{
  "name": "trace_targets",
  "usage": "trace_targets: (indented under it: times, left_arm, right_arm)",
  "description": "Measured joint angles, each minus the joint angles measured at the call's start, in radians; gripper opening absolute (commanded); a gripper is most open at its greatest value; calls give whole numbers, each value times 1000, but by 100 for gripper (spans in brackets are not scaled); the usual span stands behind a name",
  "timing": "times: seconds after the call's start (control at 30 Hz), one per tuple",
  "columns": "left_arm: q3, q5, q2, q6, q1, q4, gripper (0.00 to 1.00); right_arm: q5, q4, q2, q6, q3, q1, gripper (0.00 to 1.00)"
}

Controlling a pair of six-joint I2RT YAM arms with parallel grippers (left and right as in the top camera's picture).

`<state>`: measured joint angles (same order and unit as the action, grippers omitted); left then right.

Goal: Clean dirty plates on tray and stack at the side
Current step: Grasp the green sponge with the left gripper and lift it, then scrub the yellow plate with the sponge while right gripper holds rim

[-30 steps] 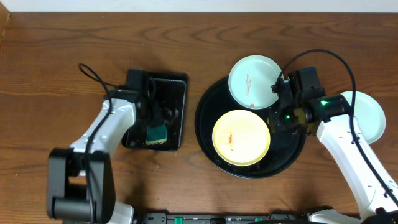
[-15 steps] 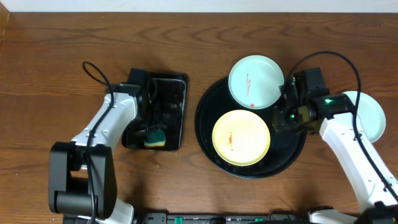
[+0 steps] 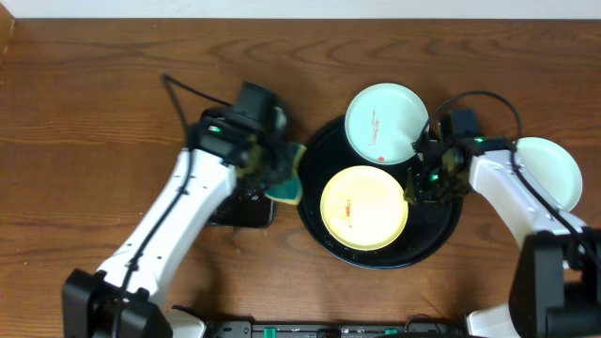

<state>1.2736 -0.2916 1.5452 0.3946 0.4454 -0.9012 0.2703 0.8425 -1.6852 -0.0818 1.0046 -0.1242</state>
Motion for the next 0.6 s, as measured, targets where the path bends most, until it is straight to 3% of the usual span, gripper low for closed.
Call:
trace_targets:
  times: [0.07, 0.17, 0.6]
  left_arm:
    - [-2, -3, 13, 19, 44, 19, 7]
    - [-3, -8, 33, 48, 97, 49, 8]
    - [-3, -50, 241, 182, 274, 269, 8]
  right_arm:
    - [-22, -10, -34, -3, 0, -10, 18]
    - [-23, -34, -91, -3, 0, -29, 1]
    - [-29, -33, -108, -71, 5, -59, 1]
